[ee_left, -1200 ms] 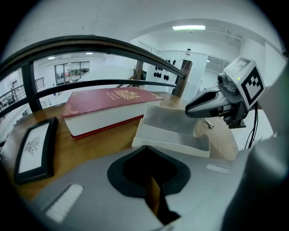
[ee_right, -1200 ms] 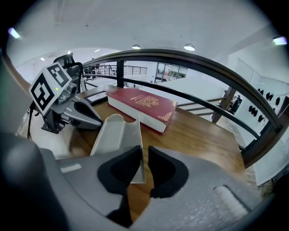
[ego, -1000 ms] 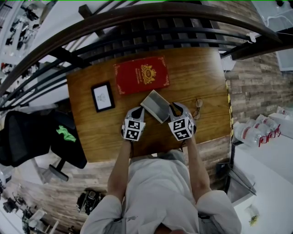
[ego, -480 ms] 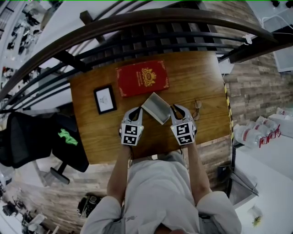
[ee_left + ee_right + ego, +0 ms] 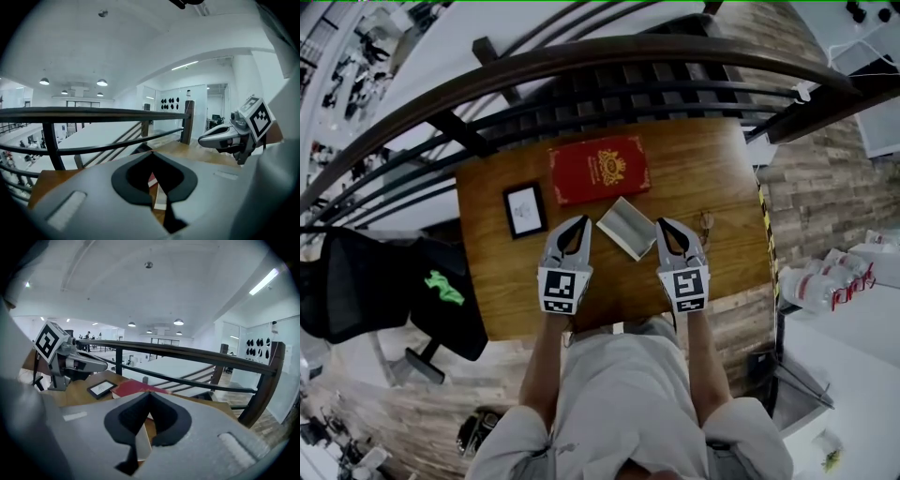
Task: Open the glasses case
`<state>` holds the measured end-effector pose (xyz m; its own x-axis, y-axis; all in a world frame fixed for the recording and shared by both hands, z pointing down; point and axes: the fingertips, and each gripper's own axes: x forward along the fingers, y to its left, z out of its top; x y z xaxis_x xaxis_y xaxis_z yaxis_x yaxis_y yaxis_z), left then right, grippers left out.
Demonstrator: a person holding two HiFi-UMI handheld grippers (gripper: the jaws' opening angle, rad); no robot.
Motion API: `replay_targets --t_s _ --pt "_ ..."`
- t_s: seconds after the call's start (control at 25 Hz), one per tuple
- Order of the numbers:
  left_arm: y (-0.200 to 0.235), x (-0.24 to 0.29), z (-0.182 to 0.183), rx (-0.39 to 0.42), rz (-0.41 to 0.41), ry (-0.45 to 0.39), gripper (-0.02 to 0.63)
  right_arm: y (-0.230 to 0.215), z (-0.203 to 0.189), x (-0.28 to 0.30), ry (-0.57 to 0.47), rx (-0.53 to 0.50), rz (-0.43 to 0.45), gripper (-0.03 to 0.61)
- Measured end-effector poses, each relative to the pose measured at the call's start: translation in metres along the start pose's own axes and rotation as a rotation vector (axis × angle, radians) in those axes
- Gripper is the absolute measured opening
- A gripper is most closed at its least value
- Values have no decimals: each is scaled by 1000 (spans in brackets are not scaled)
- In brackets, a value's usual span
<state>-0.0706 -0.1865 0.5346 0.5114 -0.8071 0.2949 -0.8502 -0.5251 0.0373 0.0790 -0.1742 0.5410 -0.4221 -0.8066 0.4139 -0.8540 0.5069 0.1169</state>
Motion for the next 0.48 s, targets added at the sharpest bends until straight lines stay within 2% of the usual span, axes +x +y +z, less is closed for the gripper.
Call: replay_targets --t_s 0.2,0.48 --pt "-1 -22 38 28 -1 -85 20 7 36 -20 -87 -8 -26 3" --pt "-4 -46 67 55 -7 -157 20 19 72 -46 -182 -36 -46 2"
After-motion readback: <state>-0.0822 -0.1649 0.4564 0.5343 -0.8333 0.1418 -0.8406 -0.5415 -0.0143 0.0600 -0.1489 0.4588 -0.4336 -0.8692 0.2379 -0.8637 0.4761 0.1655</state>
